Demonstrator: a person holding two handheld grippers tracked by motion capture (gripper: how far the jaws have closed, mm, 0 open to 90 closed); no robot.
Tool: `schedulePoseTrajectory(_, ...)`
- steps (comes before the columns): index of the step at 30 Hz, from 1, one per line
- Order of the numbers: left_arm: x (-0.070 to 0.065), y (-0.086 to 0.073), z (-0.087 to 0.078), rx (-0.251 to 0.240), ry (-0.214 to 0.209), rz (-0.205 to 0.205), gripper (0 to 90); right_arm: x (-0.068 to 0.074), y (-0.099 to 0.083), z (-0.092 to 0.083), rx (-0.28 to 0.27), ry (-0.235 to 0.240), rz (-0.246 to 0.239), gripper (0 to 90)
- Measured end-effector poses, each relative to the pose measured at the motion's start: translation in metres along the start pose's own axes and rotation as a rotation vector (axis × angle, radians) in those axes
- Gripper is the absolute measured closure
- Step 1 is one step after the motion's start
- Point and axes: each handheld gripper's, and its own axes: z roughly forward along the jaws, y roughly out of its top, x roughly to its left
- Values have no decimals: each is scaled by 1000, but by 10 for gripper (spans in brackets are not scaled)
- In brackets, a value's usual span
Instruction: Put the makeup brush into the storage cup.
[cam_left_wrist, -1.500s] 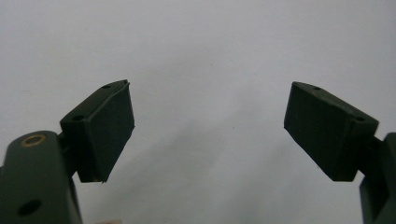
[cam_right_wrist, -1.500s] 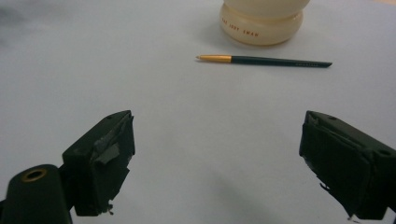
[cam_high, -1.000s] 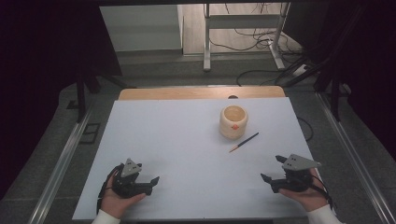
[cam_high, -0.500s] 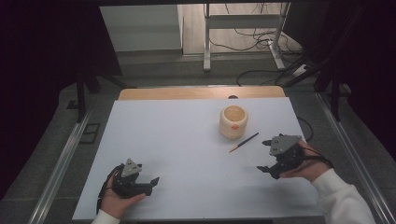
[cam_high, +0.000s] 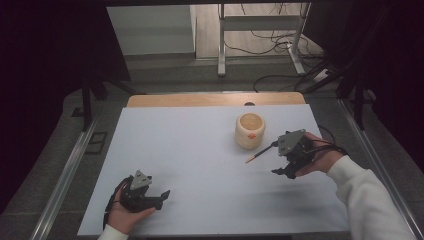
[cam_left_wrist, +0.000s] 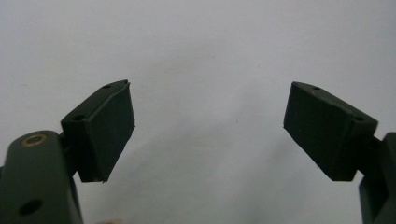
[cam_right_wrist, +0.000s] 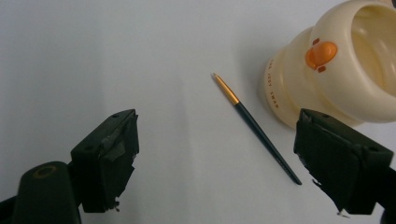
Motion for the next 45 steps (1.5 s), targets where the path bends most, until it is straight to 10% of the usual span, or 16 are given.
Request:
schedulePoseTrajectory(20, -1, 0, 1, 10, 1, 6, 169, -8, 15, 13, 18, 19, -131, 208)
schedulePoseTrajectory(45, -1, -1, 3, 26, -4, 12, 172, -34, 29, 76, 160, 184, -285, 347)
